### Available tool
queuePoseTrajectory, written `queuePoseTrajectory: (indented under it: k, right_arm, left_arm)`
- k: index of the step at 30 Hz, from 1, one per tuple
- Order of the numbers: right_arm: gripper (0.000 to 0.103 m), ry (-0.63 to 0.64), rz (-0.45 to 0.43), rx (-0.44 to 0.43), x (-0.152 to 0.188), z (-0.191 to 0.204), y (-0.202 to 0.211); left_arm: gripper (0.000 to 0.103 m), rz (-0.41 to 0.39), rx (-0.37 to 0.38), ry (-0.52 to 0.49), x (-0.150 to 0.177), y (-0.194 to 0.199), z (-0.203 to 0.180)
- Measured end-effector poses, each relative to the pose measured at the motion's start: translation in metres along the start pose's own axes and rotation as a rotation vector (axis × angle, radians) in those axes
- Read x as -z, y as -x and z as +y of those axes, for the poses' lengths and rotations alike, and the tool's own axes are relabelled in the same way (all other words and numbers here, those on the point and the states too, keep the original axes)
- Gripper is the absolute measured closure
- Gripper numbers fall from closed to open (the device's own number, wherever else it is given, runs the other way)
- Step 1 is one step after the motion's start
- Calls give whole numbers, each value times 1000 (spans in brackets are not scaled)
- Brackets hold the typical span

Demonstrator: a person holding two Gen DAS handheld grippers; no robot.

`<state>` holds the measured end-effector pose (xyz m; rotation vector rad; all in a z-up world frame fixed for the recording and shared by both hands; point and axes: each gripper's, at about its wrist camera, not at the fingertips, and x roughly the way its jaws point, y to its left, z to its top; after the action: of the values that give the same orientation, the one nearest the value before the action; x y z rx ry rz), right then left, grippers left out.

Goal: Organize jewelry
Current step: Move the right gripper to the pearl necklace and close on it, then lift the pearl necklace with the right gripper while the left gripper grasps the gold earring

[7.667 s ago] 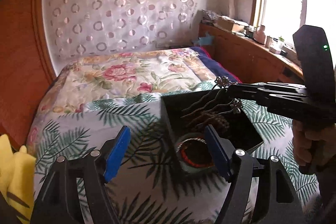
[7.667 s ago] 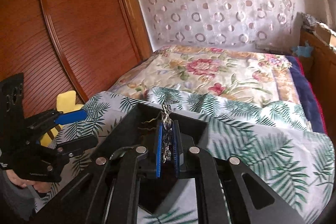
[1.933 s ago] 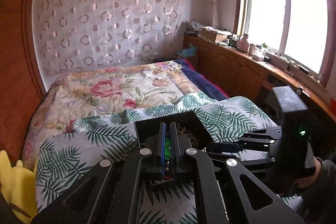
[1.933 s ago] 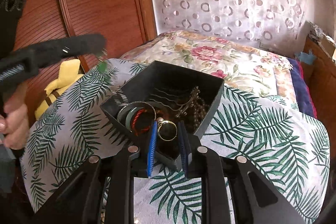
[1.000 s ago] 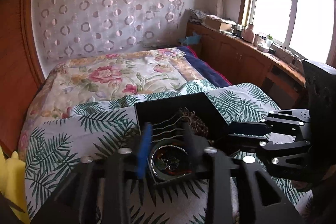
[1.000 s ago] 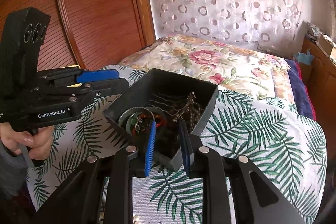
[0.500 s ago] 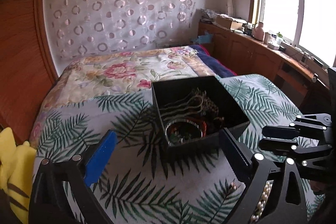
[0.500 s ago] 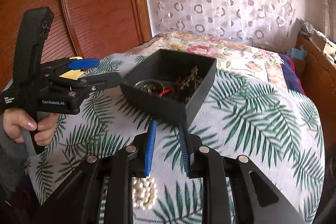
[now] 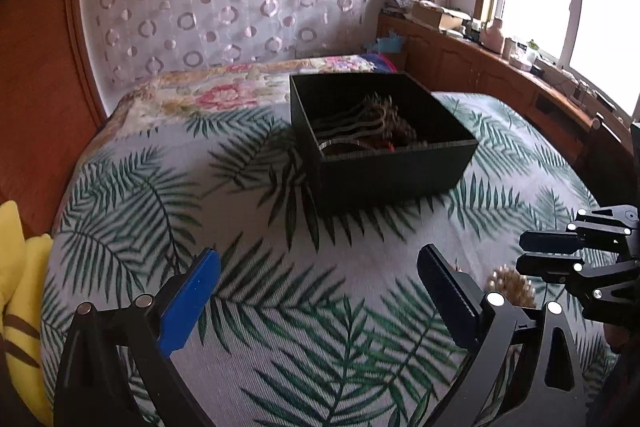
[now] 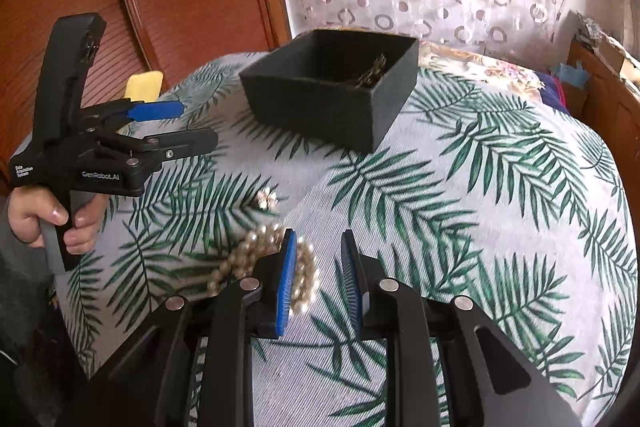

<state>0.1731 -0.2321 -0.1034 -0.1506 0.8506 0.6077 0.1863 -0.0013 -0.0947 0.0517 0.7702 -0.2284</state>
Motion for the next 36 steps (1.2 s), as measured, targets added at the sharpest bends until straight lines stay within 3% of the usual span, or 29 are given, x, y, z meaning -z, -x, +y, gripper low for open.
queuePoseTrajectory:
  k: [14,25,30,31,36]
  right_arm:
    - [78,4,35,-36,14,9,6]
    - [73,-54,59,-81,-1,2,-7]
    - [84,-65,63,-114,-3,1,-8]
    - [95,-65,50,-122,-3,1,-5]
    - [95,-72,47,-101,-5,-7,3]
  left_arm:
    - [8,35,17,6,14,0,0]
    - [8,117,42,31,17,-3,-1]
    - [8,155,41,12,16,-8,-9]
    - [8,160,42,8,15,-9,-10]
    - [8,171,44,-8,8,-12,-18]
